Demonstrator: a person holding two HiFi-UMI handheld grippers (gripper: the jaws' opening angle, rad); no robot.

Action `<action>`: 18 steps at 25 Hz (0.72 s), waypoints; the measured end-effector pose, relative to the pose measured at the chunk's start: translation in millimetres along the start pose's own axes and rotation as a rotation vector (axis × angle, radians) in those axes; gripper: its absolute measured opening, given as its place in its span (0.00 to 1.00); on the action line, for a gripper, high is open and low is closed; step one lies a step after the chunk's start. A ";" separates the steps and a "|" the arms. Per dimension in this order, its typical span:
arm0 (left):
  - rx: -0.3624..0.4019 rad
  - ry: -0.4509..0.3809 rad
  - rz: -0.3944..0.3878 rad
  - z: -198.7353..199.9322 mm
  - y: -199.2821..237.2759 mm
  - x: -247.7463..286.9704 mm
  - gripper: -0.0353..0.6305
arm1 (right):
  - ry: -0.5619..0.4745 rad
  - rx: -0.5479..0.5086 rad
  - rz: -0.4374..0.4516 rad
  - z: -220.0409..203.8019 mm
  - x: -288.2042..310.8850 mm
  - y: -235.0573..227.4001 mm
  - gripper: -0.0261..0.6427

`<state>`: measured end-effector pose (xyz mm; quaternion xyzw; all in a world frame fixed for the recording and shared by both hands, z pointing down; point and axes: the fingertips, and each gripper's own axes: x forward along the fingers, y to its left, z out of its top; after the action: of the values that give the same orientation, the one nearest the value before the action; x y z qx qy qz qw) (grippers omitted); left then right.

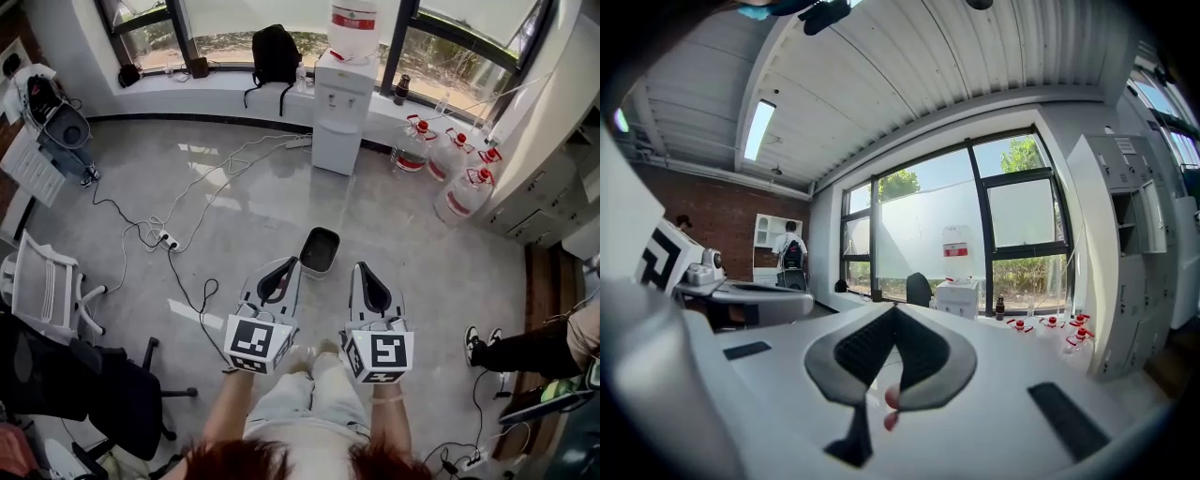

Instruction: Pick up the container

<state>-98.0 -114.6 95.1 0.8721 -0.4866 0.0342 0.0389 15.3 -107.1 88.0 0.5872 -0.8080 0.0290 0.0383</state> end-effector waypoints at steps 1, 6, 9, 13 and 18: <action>0.000 0.004 0.000 -2.5 0.0 4.4 0.08 | 0.001 -0.007 0.000 -2.4 4.1 -2.3 0.07; -0.002 0.033 0.010 -18.8 4.6 28.7 0.08 | 0.017 -0.032 0.023 -18.1 27.9 -13.8 0.07; -0.013 0.032 0.010 -32.5 6.7 47.2 0.08 | 0.028 -0.063 0.035 -33.0 44.7 -24.6 0.07; -0.023 0.037 0.016 -56.3 12.9 69.1 0.08 | 0.020 -0.097 0.050 -57.8 68.9 -32.8 0.07; -0.011 0.048 0.023 -94.8 22.6 100.4 0.08 | 0.021 -0.117 0.066 -99.5 98.9 -46.3 0.07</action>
<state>-66.6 -201.8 199.9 0.8651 -0.4957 0.0532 0.0549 31.7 -205.8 196.7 0.5568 -0.8267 -0.0110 0.0802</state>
